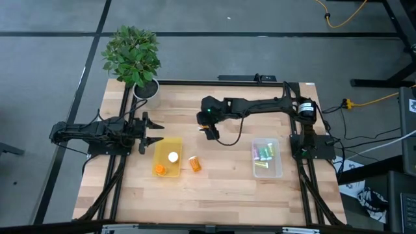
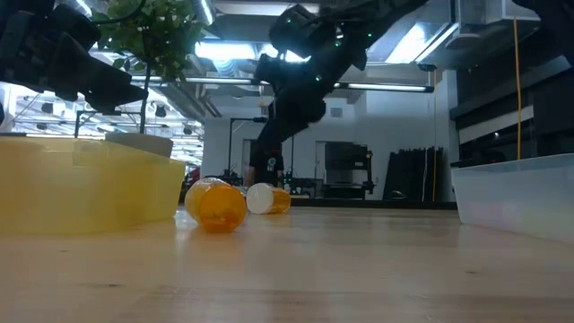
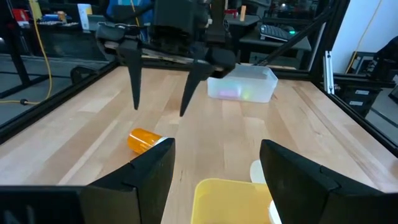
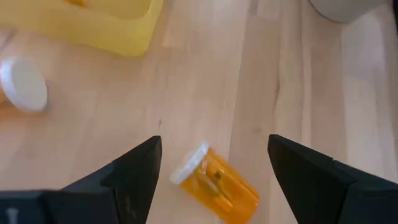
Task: Pick and place medicine bottles into bin by pill shape (circle, oval)
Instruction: Put the orange pill bottle into the yellow bin
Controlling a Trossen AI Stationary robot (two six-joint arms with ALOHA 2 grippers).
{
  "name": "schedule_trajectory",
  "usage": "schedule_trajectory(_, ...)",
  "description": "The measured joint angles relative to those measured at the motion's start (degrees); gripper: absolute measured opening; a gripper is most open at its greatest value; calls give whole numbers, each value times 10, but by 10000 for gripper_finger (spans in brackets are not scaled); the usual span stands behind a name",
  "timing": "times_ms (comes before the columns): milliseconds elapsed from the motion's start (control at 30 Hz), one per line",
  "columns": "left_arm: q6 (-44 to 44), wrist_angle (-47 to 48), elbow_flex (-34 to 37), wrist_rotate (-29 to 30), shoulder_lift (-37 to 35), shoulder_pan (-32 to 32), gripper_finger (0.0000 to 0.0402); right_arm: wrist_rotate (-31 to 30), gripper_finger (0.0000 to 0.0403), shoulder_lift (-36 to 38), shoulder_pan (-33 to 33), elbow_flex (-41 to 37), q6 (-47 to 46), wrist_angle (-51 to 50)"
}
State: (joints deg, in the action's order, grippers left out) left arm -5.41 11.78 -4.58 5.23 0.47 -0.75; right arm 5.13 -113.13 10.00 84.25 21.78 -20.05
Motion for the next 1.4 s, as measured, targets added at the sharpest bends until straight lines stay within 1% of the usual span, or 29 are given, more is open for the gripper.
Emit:
schedule_trajectory(167, 0, 0, 0, 0, 0, 0, 229, -1, 296, -17, 8, 0, 37, -15)
schedule_trajectory(433, 0, 0, 0, 0, 0, 0, 229, -35, 296, -45, 19, 0, 48, -26)
schedule_trajectory(633, 0, 0, 0, 0, 0, 0, 229, -37, 296, -60, 23, -1, 97, -24)
schedule_trajectory(733, 0, 0, 0, 0, 0, 0, 229, -37, 296, -65, 23, -1, 104, -18)
schedule_trajectory(900, 0, 0, 0, 0, 0, 0, 229, -38, 296, -68, 23, -1, 97, -12)
schedule_trajectory(1000, 0, 0, 0, -1, 0, 0, 229, -37, 296, -69, 23, -1, 73, -5)
schedule_trajectory(1133, 0, 0, 0, -1, 0, 0, 229, -35, 296, -69, 25, -1, 66, -19)
schedule_trajectory(1400, 0, 0, 0, -2, 0, 0, 229, -35, 296, -69, 25, -2, 2, -31)
